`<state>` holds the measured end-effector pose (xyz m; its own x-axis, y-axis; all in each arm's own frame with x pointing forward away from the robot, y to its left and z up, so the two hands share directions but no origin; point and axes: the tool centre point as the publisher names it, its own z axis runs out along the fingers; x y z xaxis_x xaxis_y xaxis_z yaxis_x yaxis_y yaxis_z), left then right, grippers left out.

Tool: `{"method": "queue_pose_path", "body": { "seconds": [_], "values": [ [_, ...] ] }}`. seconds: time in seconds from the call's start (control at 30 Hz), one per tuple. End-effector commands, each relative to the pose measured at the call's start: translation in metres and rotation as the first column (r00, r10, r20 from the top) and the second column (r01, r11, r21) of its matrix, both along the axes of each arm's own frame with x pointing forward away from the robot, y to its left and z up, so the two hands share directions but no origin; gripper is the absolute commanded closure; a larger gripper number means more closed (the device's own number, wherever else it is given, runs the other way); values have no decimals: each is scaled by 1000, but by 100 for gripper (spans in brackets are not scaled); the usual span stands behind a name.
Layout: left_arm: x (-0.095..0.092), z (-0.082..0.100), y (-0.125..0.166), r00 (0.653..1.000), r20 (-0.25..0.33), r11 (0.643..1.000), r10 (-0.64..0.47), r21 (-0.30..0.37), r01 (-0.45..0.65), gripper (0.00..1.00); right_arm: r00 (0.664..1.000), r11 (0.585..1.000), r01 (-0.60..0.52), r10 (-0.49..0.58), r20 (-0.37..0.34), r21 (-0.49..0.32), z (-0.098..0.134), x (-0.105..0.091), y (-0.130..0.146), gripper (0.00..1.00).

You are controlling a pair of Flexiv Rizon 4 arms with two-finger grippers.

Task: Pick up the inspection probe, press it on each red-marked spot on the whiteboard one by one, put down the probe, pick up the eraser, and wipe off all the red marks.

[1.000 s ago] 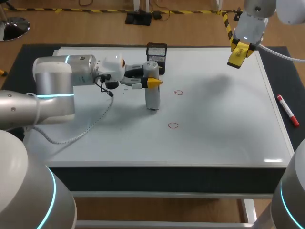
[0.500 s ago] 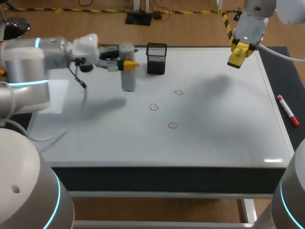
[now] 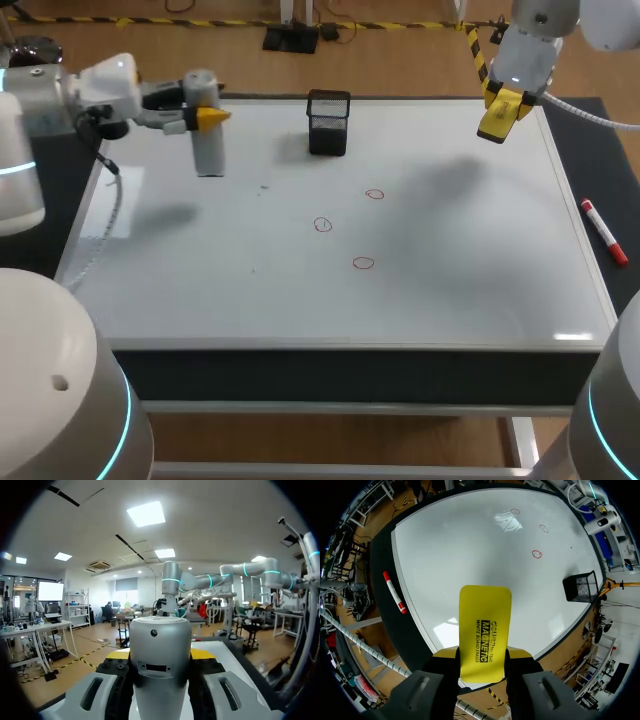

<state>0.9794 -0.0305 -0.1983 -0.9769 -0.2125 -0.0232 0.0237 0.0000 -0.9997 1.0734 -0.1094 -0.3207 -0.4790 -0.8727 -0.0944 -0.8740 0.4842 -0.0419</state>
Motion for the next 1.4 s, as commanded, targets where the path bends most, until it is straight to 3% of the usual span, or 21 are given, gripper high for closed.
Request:
{"method": "queue_pose_path", "body": {
  "seconds": [0.03, 0.3, 0.83, 1.0, 1.4],
  "values": [
    [5, -2, 23, 1000, 5, 1000, 4, -16, -4, 100, 1000, 1000, -2, 2, -2, -4, 1, 1, -1, 100],
    [20, -2, 38, 1000, -14, 1000, 17, -23, -17, 100, 1000, 1000, -2, 2, -2, -4, 1, 1, -1, 100],
    [20, -2, 38, 1000, -19, 1000, 19, -25, -20, 100, 1000, 1000, -2, 2, -2, -4, 1, 1, -1, 100],
    [20, -2, 38, 1000, -19, 1000, 19, -25, -20, 100, 994, 993, -108, 108, 17, -45, 3, -27, 23, 100],
    [20, -2, 38, 1000, -19, 1000, 19, -25, -20, 100, 938, 937, -347, 348, -5, 21, -10, -118, 93, 100]
  ]
}}
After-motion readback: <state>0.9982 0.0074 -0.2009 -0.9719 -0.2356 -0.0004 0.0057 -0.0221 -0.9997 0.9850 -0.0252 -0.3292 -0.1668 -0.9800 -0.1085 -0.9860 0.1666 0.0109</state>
